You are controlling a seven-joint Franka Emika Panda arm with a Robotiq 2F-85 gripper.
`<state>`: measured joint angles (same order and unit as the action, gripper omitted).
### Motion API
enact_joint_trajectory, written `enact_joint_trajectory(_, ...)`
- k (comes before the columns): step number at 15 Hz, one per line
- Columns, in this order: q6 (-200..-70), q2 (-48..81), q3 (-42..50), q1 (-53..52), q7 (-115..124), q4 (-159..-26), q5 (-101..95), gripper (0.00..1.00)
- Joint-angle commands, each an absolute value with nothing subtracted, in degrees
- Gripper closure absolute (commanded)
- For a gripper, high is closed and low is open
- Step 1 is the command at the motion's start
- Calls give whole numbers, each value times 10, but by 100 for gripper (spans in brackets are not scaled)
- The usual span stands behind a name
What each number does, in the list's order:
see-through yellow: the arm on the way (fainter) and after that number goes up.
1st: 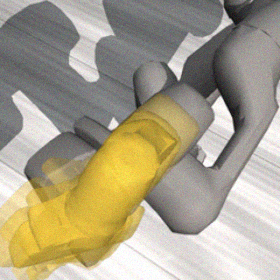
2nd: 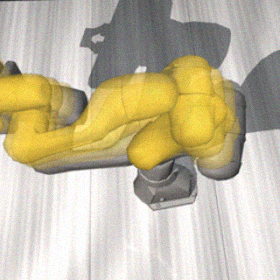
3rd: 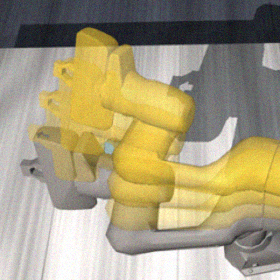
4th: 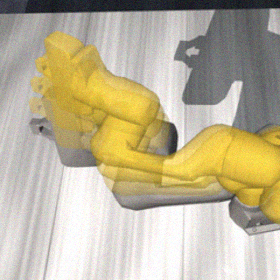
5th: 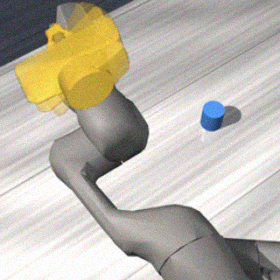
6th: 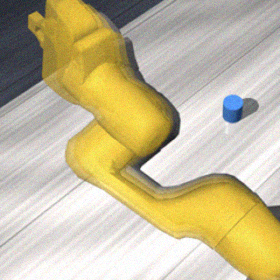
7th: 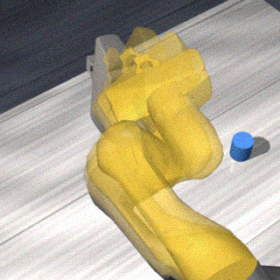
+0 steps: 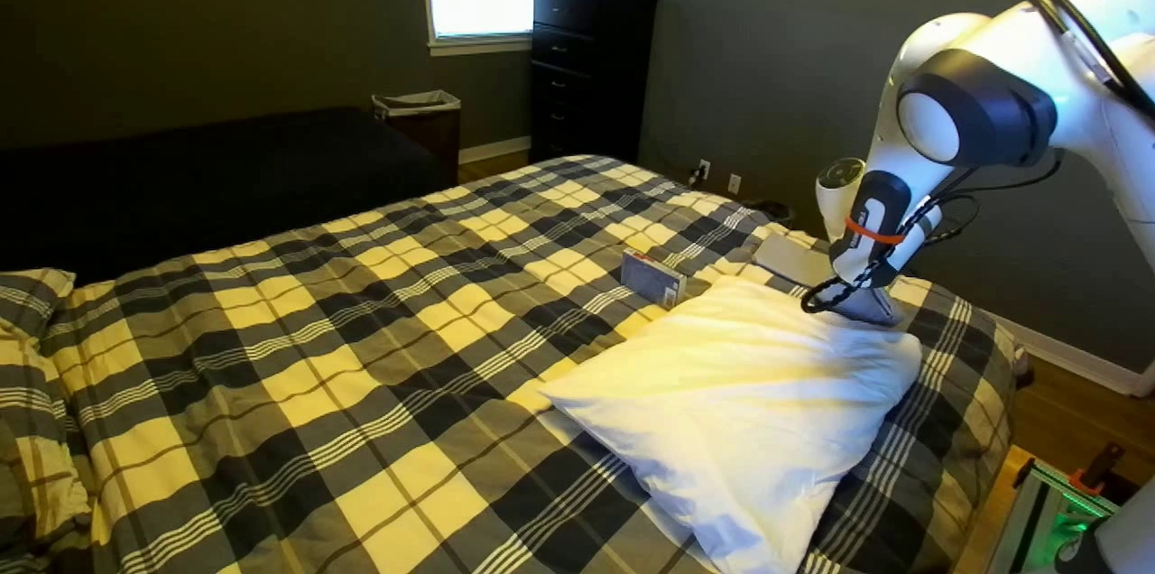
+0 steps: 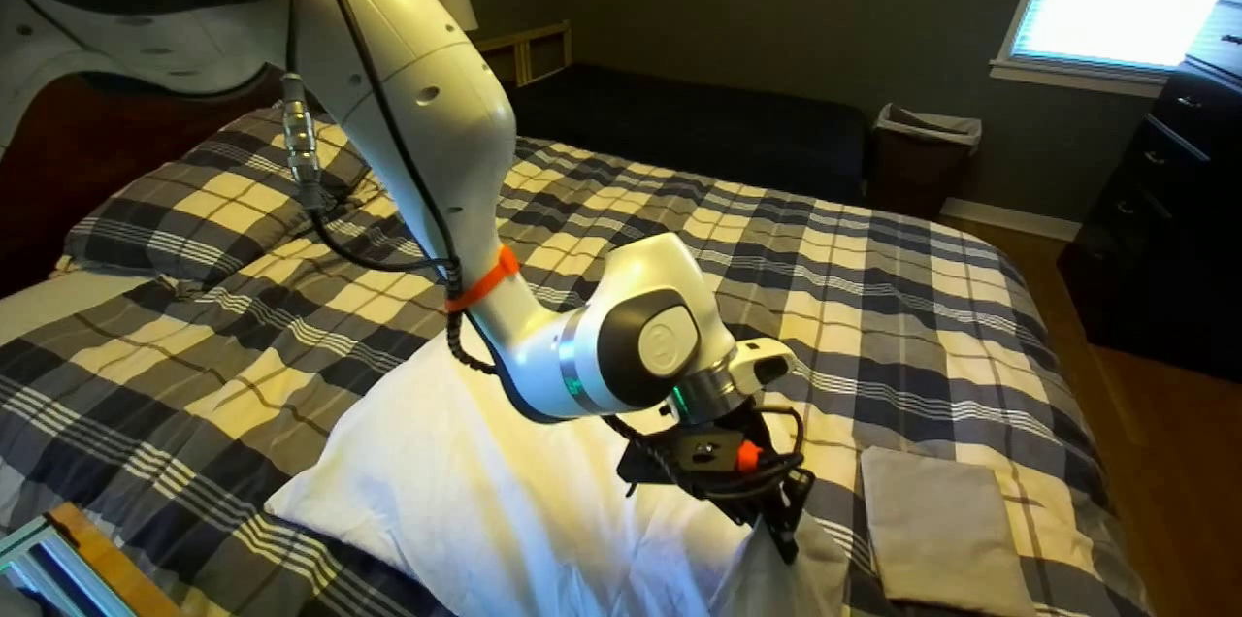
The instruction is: Put the grey beddings on the pillow and take the book off the pillow
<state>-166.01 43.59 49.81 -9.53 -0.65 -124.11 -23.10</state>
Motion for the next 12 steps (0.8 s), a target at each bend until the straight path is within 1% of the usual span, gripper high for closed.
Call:
enact_joint_trajectory(1, -1629, 371, 500, -136, -10, -1285, -250, 98)
enact_joint_trajectory(6, -1571, 325, 477, -181, 0, -1298, -281, 98)
enact_joint_trajectory(12, -1462, 256, 366, -155, -3, -1299, -320, 98)
